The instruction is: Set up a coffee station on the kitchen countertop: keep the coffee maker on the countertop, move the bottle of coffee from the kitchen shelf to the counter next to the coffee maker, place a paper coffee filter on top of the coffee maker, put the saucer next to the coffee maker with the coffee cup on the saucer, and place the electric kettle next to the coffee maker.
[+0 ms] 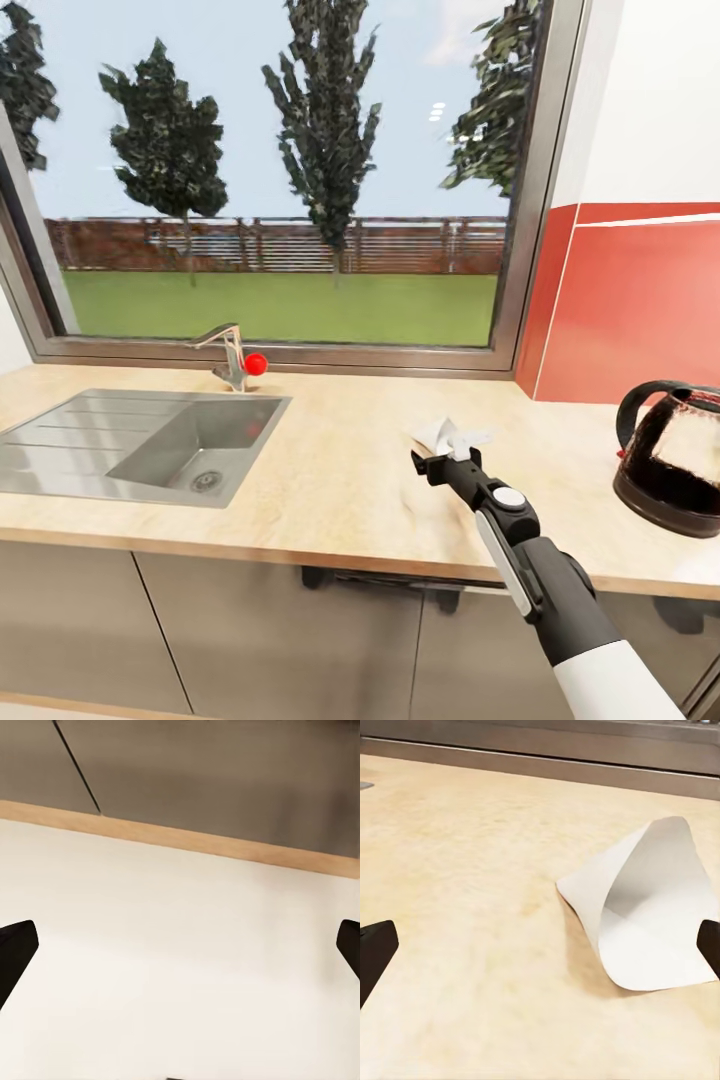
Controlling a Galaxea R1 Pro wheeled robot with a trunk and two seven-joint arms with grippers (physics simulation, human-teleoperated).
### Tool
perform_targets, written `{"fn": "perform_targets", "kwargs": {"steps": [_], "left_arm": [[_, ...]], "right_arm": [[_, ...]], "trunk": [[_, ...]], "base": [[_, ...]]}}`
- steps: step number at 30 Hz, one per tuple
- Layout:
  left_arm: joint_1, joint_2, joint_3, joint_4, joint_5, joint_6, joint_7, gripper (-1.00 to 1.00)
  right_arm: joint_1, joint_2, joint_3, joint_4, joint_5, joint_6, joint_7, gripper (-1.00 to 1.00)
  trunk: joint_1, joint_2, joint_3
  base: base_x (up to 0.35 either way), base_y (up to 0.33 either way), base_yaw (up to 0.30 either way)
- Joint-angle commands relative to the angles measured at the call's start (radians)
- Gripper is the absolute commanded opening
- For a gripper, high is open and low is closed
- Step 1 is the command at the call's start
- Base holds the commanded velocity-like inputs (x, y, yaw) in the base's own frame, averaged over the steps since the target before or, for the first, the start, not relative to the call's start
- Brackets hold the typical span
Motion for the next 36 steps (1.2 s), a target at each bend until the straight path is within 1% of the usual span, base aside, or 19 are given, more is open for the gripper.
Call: {"fn": "perform_targets", "kwargs": {"steps": [1, 10, 20, 23, 25, 28, 31, 36], "left_arm": [[0.000, 0.000, 0.001, -0.001, -0.001, -0.002, 0.000, 1.00], [0.000, 0.000, 0.001, -0.001, -0.001, -0.002, 0.000, 1.00], [0.000, 0.000, 0.001, -0.001, -0.001, -0.002, 0.000, 1.00], [0.000, 0.000, 0.001, -0.001, -0.001, -0.002, 0.000, 1.00], [0.000, 0.000, 0.001, -0.001, -0.001, -0.002, 0.000, 1.00], [0.000, 0.000, 0.001, -0.001, -0.001, -0.002, 0.000, 1.00], [0.000, 0.000, 0.001, -0.001, -0.001, -0.002, 0.000, 1.00], [0.000, 0.000, 0.001, -0.001, -0.001, -0.002, 0.000, 1.00]], "right_arm": [[-0.001, -0.001, 0.002, -0.001, -0.010, 0.005, -0.002, 1.00], [-0.001, -0.001, 0.003, -0.001, -0.010, 0.004, -0.002, 1.00], [-0.001, -0.001, 0.003, 0.000, -0.011, 0.003, -0.002, 1.00], [-0.001, -0.001, 0.003, 0.001, -0.011, -0.011, -0.002, 1.00], [-0.001, -0.001, 0.006, 0.004, -0.011, -0.037, -0.002, 1.00], [-0.001, 0.000, 0.015, 0.033, -0.010, -0.063, -0.002, 1.00], [-0.001, 0.005, 0.021, 0.049, -0.010, -0.071, -0.002, 1.00], [-0.001, 0.007, 0.023, 0.052, -0.011, -0.073, -0.002, 1.00]], "trunk": [[0.000, 0.000, -0.001], [0.000, 0.000, -0.001], [0.000, 0.000, -0.001], [0.000, 0.000, -0.001], [0.000, 0.000, -0.001], [0.000, 0.000, -0.001], [0.000, 0.000, -0.001], [0.000, 0.000, -0.001]], "base": [[0.058, 0.000, 0.000], [0.022, -0.004, 0.000], [0.077, -0.058, 0.000], [0.013, -0.010, 0.000], [0.007, -0.005, 0.000], [0.002, -0.002, 0.000], [0.000, 0.000, 0.000], [0.009, 0.000, 0.000]]}}
